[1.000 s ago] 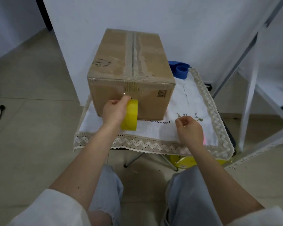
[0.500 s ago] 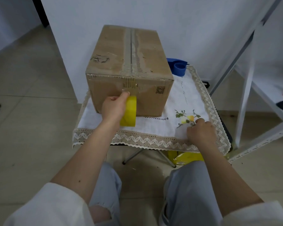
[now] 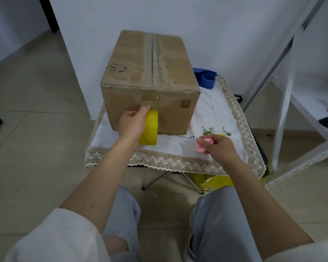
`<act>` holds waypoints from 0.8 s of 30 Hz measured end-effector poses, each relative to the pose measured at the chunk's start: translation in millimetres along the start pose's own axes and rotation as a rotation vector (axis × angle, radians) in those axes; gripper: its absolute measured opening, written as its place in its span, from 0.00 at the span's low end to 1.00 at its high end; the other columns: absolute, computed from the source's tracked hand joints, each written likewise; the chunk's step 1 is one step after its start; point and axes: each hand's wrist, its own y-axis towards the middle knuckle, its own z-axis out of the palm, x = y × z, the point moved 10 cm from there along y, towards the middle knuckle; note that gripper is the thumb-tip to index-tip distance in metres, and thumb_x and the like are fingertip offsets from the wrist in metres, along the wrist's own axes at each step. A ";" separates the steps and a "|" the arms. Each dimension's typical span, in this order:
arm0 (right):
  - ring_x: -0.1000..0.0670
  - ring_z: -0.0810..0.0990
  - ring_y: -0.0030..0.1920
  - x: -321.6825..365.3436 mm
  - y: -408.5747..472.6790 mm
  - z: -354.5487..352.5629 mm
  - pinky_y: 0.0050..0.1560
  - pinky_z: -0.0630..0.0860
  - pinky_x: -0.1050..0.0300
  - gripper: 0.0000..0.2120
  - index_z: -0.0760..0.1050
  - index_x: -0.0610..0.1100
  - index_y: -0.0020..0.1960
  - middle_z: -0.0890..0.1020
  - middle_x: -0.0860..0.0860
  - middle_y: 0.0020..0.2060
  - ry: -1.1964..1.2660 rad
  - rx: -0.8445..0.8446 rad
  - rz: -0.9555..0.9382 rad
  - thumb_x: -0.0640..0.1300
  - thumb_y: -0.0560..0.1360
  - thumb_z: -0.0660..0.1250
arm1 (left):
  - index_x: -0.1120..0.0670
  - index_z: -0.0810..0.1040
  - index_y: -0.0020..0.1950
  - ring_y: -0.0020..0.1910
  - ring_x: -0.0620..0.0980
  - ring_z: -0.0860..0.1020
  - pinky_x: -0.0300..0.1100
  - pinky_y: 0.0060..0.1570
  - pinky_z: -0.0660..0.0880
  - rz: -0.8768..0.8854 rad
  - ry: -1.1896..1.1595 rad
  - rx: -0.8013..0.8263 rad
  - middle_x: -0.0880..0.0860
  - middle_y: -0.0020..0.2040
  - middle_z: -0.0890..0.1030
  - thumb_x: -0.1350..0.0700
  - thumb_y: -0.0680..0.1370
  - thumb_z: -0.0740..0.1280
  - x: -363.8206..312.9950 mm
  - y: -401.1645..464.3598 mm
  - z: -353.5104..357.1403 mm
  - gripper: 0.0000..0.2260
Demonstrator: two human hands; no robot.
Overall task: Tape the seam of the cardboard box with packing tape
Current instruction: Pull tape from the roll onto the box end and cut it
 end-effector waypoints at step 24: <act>0.50 0.86 0.47 46.8 -60.9 90.7 0.52 0.82 0.61 0.10 0.78 0.37 0.55 0.86 0.43 0.44 0.786 0.571 0.149 0.32 0.77 0.61 | 0.53 0.72 0.57 0.55 0.55 0.77 0.48 0.53 0.71 -0.015 0.000 0.060 0.54 0.53 0.78 0.42 0.78 0.65 2.4 -9.5 2.6 0.17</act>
